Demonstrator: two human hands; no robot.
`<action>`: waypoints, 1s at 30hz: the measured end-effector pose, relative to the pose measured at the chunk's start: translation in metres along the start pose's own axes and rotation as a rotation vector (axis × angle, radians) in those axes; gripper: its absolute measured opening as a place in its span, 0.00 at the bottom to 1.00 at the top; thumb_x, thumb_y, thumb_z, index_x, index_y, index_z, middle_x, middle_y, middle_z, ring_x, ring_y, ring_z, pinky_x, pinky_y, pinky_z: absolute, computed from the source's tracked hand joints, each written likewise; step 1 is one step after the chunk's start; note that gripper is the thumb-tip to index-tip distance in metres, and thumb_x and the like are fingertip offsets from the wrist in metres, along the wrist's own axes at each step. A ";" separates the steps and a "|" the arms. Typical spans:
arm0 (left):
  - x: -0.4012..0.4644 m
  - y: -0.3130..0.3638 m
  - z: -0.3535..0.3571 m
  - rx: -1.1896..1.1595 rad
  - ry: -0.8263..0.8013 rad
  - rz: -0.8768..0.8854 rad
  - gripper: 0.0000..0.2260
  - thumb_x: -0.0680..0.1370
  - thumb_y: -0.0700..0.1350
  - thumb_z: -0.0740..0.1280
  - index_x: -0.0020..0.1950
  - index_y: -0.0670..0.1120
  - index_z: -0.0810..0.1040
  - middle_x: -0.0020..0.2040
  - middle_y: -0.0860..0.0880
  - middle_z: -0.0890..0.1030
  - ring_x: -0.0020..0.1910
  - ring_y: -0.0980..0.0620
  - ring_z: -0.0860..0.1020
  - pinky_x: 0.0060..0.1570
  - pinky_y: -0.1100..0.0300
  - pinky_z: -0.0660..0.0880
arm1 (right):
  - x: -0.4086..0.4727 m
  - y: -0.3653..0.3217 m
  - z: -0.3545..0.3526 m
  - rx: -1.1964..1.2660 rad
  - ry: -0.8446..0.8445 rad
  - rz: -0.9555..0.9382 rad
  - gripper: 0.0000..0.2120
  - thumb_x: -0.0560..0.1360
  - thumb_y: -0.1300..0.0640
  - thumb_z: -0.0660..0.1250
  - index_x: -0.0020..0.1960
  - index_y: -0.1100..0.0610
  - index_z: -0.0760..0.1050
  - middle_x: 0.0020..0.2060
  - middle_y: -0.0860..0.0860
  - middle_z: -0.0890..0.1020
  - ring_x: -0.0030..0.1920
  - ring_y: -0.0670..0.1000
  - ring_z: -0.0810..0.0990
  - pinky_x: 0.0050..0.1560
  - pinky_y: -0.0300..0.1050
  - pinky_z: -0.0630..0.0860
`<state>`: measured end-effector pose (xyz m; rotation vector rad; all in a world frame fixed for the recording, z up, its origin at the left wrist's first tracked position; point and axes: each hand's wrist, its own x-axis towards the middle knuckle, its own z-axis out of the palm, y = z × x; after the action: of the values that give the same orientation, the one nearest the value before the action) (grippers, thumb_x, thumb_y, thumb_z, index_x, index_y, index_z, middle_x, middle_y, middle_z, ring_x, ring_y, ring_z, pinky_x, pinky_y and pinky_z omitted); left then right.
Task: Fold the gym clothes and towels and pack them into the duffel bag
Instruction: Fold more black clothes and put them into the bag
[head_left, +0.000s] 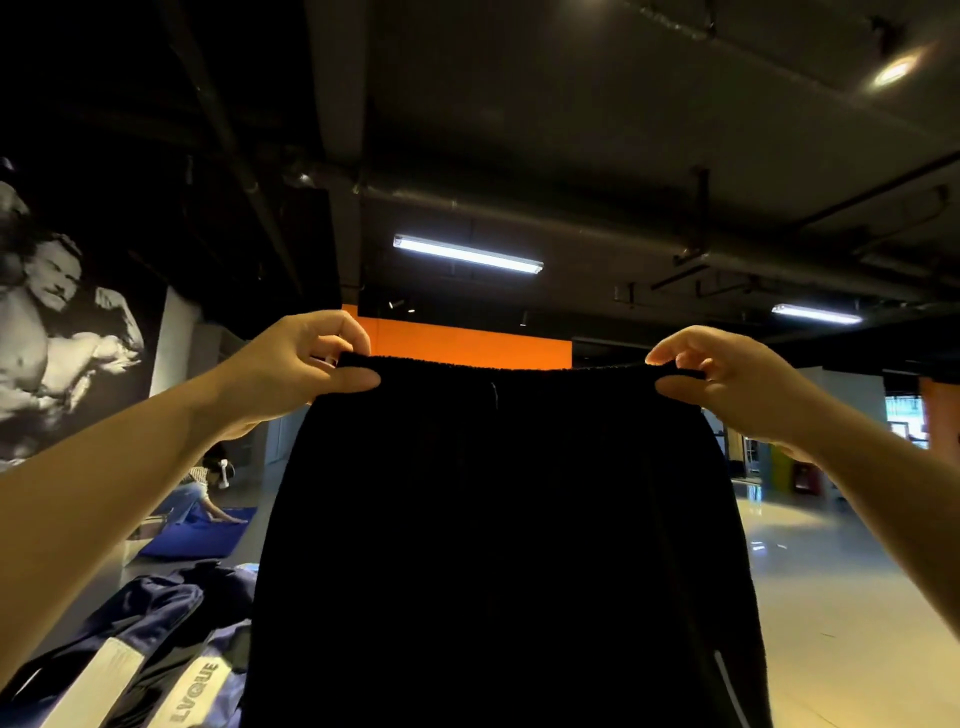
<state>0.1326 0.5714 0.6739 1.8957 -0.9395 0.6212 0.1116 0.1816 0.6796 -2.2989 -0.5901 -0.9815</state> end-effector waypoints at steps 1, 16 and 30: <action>-0.001 0.006 0.002 0.004 0.044 0.021 0.25 0.54 0.64 0.79 0.44 0.53 0.79 0.42 0.51 0.82 0.38 0.51 0.81 0.34 0.65 0.77 | 0.000 -0.004 -0.002 0.002 0.046 -0.023 0.09 0.75 0.63 0.68 0.47 0.49 0.76 0.47 0.53 0.78 0.48 0.55 0.78 0.52 0.50 0.76; -0.012 0.018 0.021 -0.032 0.074 -0.188 0.16 0.71 0.42 0.72 0.57 0.54 0.79 0.51 0.40 0.81 0.52 0.42 0.81 0.50 0.50 0.76 | -0.008 -0.026 -0.002 0.153 0.174 -0.027 0.06 0.73 0.68 0.68 0.47 0.59 0.79 0.45 0.55 0.82 0.45 0.49 0.78 0.48 0.34 0.73; -0.186 -0.306 0.202 0.933 -0.359 -0.654 0.22 0.81 0.43 0.56 0.73 0.58 0.61 0.65 0.51 0.74 0.61 0.48 0.74 0.53 0.51 0.75 | -0.150 0.175 0.367 -0.323 -0.535 0.391 0.09 0.79 0.56 0.59 0.58 0.50 0.69 0.58 0.50 0.72 0.51 0.53 0.74 0.45 0.45 0.70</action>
<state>0.2807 0.5523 0.2910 3.0228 -0.1342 0.3231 0.3040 0.2631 0.3003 -2.8402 -0.1660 -0.2839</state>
